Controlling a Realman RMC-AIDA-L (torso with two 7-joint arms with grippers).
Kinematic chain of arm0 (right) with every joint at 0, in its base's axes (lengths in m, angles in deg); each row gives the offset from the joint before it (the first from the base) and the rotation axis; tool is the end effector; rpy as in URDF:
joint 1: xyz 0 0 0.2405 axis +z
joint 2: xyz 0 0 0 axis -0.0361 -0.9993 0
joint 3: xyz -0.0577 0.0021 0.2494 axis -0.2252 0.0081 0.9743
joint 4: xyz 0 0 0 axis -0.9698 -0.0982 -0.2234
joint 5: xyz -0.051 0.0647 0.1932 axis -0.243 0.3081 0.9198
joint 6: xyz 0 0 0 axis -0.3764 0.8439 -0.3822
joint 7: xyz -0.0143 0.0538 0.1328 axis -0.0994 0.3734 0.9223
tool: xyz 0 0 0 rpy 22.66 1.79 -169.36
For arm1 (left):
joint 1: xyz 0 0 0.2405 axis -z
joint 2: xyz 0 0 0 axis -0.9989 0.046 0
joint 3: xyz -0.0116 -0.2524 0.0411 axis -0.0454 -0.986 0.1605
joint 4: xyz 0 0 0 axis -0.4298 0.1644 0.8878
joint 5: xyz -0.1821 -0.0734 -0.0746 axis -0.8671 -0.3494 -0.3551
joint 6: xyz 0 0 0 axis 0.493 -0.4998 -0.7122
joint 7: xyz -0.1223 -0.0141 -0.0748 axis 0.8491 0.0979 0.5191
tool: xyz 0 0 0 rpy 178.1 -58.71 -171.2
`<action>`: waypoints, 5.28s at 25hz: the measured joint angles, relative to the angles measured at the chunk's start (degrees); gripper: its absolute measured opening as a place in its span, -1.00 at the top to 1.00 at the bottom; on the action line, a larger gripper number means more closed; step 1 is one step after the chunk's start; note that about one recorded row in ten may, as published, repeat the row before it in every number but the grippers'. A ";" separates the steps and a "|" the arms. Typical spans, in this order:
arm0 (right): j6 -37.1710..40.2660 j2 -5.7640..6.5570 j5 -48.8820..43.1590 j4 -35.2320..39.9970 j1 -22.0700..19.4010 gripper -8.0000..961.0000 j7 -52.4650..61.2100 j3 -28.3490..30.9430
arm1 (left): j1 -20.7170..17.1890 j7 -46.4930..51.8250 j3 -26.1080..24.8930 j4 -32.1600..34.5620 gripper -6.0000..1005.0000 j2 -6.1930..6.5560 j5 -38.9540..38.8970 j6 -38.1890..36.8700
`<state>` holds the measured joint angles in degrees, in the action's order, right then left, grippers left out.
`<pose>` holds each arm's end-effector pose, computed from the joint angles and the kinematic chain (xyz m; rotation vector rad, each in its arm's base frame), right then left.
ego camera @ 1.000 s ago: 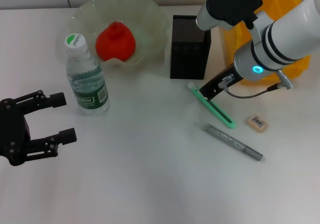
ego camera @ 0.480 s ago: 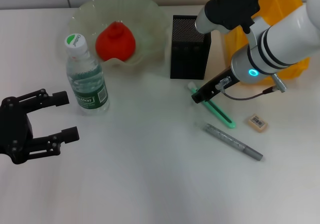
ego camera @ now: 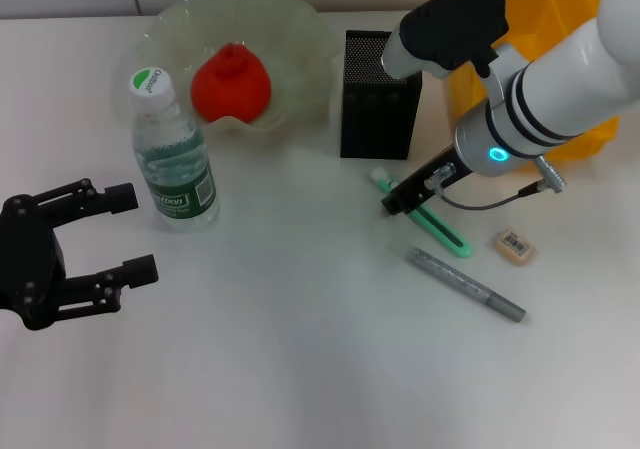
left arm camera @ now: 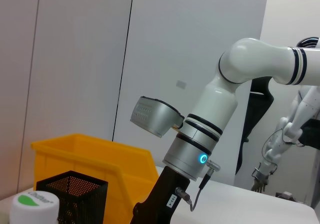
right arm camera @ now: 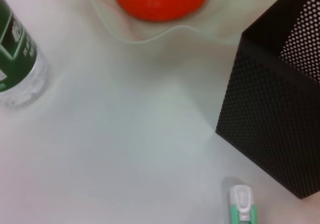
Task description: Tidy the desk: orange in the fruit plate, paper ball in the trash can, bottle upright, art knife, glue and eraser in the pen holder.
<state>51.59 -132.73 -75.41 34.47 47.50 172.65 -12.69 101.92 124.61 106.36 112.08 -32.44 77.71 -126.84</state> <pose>0.1713 0.3902 -0.0877 -2.4961 0.9709 -0.4000 -0.3006 0.2422 0.0636 -2.6957 -0.4170 -0.9699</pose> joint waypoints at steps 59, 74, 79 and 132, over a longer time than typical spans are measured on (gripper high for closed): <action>-28.88 0.26 4.67 14.11 -11.31 0.40 -7.00 -3.82 | 0.00 -0.34 -0.26 -0.12 -0.62 -0.52 0.00 0.12; 30.92 0.50 2.34 43.73 -8.38 -0.18 -5.15 16.49 | -0.48 -0.28 0.00 0.31 -0.62 -0.43 0.01 -0.54; 40.39 0.35 -6.59 42.44 -5.20 -0.18 -1.45 15.25 | -0.40 -0.25 0.01 0.33 -0.62 -0.48 0.00 -0.59; 24.73 0.10 -14.52 14.08 -6.00 0.35 7.44 3.20 | 1.17 -0.87 -0.16 -0.03 -0.62 -1.14 1.31 0.30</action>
<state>76.32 -132.64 -89.93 48.54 41.50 180.08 -9.49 103.09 123.74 106.20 112.05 -33.59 79.03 -126.54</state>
